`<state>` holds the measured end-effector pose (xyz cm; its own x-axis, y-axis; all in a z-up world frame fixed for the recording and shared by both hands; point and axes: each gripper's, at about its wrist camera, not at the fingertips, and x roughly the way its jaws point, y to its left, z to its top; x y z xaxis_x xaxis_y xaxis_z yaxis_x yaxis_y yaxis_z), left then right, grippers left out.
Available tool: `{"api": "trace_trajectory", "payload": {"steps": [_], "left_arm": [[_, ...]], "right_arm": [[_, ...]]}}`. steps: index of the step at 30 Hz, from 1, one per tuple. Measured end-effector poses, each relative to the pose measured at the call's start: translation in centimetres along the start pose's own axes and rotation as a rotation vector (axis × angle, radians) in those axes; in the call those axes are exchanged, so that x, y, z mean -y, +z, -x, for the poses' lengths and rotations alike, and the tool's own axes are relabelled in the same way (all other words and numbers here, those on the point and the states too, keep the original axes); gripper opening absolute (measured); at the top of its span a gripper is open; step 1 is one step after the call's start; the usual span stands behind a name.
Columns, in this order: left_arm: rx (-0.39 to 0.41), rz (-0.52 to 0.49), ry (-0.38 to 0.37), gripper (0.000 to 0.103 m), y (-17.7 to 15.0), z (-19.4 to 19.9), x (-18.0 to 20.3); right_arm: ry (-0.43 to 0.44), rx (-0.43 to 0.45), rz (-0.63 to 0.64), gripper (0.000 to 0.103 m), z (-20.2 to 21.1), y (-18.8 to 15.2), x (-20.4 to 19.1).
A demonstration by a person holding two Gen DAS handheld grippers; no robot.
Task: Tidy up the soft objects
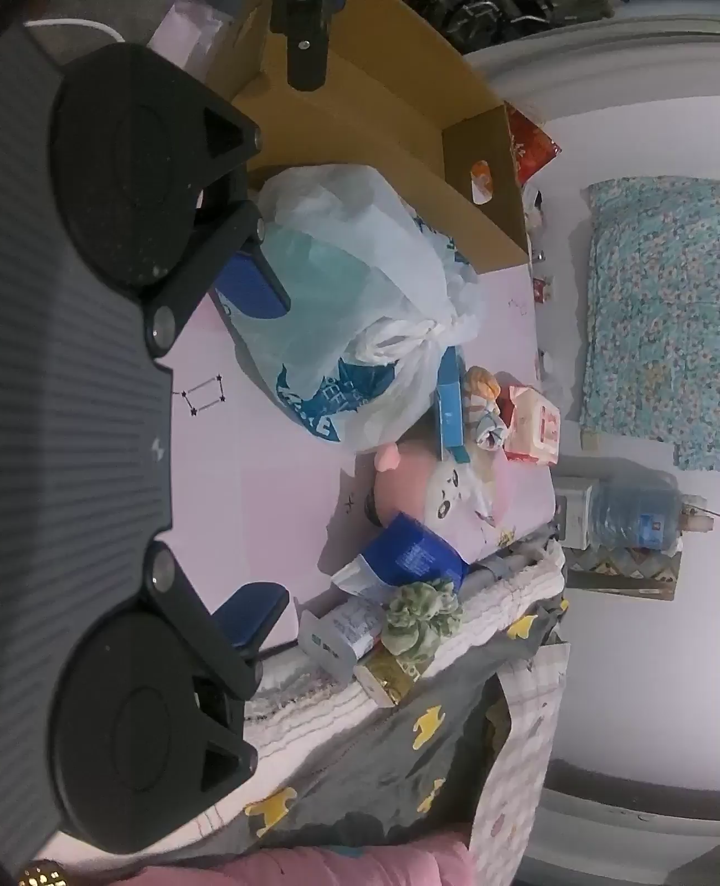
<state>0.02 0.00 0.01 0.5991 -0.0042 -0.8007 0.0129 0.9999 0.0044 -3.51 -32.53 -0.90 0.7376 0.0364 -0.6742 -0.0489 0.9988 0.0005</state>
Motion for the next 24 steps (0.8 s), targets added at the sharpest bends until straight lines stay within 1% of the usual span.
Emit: {"api": "trace_trajectory", "payload": {"steps": [3, 7, 9, 16, 24], "left_arm": [[0.001, -0.006, 0.001, 0.103, 0.0, 0.0, 0.1], [0.000, 0.002, 0.001, 0.103, -0.2, -0.1, 0.2], [-0.008, 0.022, -0.004, 0.103, -0.3, -0.1, -0.2], [-0.011, 0.056, -0.002, 0.103, -1.1, 0.0, -1.1], [-0.010, 0.059, -0.002, 0.103, -1.2, 0.2, -1.3]], "right_arm": [[-0.018, 0.006, 0.021, 0.102, 0.0, 0.0, -0.1], [-0.001, 0.006, 0.007, 0.102, -0.1, 0.0, -0.1], [-0.001, 0.007, 0.004, 0.102, 0.1, 0.5, 0.3], [0.002, 0.012, 0.019, 0.102, -0.1, 0.6, -0.2], [0.018, 0.005, 0.032, 0.102, -0.2, 0.6, -0.6]]}}
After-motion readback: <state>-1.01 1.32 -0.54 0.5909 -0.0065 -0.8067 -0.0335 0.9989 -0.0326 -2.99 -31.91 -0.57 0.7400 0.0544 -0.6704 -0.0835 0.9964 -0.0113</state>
